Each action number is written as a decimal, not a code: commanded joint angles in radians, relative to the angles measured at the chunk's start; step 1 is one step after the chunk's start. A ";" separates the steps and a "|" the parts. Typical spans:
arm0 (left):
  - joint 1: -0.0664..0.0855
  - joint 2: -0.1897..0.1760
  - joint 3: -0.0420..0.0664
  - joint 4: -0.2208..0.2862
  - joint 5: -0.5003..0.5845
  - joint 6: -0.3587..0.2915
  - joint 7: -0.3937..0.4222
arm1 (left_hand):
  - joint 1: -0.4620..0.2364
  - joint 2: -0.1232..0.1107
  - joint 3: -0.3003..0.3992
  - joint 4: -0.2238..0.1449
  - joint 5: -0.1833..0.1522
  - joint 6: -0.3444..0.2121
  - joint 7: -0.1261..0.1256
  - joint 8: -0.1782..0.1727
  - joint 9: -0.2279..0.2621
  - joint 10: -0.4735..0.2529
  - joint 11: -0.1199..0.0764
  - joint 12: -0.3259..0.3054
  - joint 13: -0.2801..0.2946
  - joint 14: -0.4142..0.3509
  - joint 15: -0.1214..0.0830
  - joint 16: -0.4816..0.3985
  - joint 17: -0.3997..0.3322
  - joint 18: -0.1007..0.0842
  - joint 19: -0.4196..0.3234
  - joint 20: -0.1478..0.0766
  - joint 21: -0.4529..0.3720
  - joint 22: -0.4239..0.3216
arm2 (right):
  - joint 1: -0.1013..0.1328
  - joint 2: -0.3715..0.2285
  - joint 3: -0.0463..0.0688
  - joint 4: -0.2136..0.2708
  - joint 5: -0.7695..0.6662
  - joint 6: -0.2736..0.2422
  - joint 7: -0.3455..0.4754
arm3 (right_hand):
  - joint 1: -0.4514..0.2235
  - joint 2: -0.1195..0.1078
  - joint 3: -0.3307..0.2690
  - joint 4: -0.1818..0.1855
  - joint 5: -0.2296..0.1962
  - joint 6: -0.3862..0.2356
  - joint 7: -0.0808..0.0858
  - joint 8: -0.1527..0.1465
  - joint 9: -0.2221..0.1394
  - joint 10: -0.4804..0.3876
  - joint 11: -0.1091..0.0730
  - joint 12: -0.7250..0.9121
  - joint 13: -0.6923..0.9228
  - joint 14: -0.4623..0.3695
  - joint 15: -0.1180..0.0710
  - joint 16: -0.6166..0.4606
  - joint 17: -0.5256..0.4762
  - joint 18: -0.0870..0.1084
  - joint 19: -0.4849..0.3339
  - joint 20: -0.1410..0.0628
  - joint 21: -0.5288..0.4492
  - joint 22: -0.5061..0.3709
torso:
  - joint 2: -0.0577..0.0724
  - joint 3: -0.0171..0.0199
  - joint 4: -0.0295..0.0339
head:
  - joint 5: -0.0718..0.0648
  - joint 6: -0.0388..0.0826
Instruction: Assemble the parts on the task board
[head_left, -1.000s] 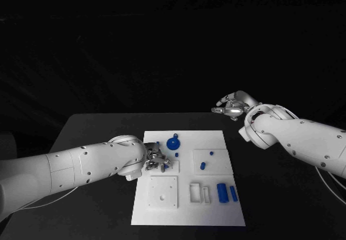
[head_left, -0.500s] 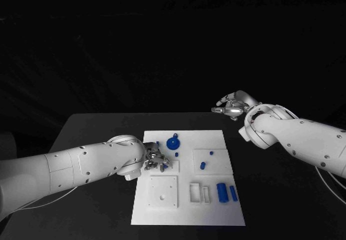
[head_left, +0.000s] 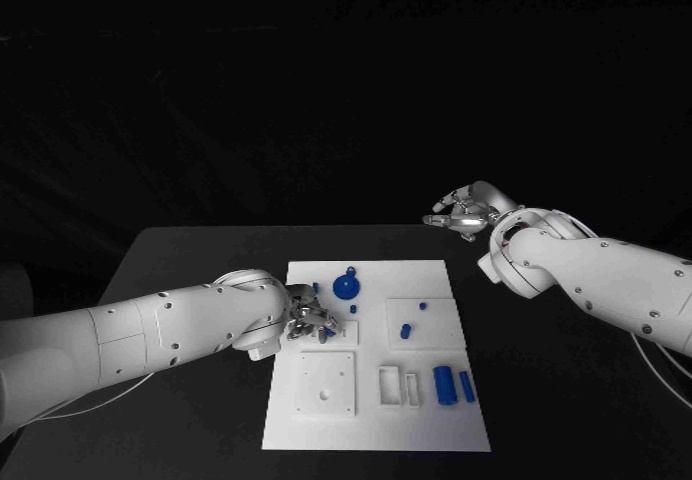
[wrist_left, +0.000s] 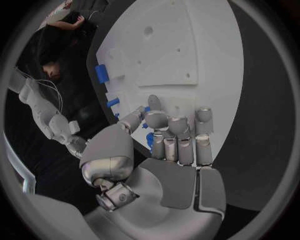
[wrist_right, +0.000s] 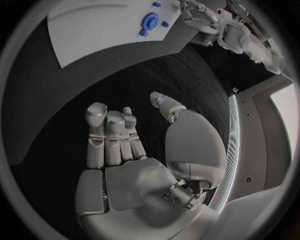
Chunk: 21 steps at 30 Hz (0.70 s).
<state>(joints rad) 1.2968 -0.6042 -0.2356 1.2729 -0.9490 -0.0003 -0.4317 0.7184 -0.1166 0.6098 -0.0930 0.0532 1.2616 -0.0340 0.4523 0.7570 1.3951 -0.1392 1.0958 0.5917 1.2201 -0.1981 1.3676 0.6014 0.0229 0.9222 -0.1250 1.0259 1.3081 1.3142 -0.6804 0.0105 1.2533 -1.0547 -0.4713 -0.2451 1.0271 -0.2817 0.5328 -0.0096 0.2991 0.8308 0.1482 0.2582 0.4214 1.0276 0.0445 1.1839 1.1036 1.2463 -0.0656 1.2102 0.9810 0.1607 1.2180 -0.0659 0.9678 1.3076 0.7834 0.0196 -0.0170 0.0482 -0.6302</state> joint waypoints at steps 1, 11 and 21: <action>0.000 0.002 0.000 0.001 0.006 -0.004 0.008 | 0.000 -0.014 0.000 0.008 -0.005 -0.003 -0.003 0.004 0.001 0.002 -0.006 0.004 -0.002 0.001 -0.004 0.007 -0.001 0.018 0.007 -0.147 -0.004 0.015 | -0.001 -0.001 0.000 0.001 -0.004 0.010 0.008 | -0.002 0.000 -0.005 0.003 0.007 -0.004 0.012 0.005 0.001 -0.006 0.001 0.003 -0.001 -0.007 0.001 -0.001 -0.001 0.101 0.004 0.000 -0.006 0.014 | 0.000 0.0005 0.0001 | 0.000 0.000; 0.000 0.002 0.001 0.000 0.011 -0.007 0.010 | -0.015 0.029 -0.109 -0.048 -0.004 -0.011 -0.004 0.009 0.005 -0.003 -0.007 0.007 -0.003 -0.005 -0.006 0.010 -0.001 0.022 -0.004 -0.147 -0.005 0.015 | -0.001 -0.002 0.000 0.002 -0.004 0.011 0.009 | -0.004 0.000 -0.007 0.005 0.007 -0.004 0.012 0.006 0.001 -0.006 0.001 0.004 -0.002 -0.007 0.001 -0.001 -0.001 0.101 0.004 0.001 -0.006 0.015 | 0.000 0.0010 -0.0006 | 0.000 0.001; 0.000 0.001 0.001 -0.002 0.016 -0.009 0.010 | -0.003 0.041 -0.116 -0.062 0.000 -0.013 -0.003 0.009 0.003 -0.003 -0.006 0.006 -0.006 -0.006 -0.008 0.009 -0.003 0.023 -0.003 -0.147 -0.007 0.013 | -0.001 -0.002 0.000 0.001 -0.004 0.012 0.009 | -0.005 0.000 -0.008 0.005 0.007 -0.004 0.011 0.006 0.001 -0.006 0.001 0.005 -0.003 -0.007 0.001 -0.001 -0.001 0.101 0.004 0.001 -0.006 0.015 | 0.000 0.0007 0.0000 | 0.000 0.002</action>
<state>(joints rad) 1.2966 -0.6038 -0.2356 1.2701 -0.9436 -0.0019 -0.4317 0.7135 -0.0844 0.4956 -0.1498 0.0532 1.2557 -0.0399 0.4581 0.7615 1.3954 -0.1392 1.0996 0.5866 1.2164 -0.2015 1.3748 0.5992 0.0390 0.9259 -0.1286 1.0259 1.3078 1.3139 -0.6821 0.0105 1.2535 -1.0547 -0.4711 -0.2449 1.0271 -0.2817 0.5300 -0.0067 0.3027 0.8305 0.1506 0.2582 0.4214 1.0276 0.0445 1.1838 1.1027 1.2463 -0.0656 1.2102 0.9810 0.1608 1.2179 -0.0658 0.9678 1.3074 0.7832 0.0203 -0.0172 0.0488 -0.6286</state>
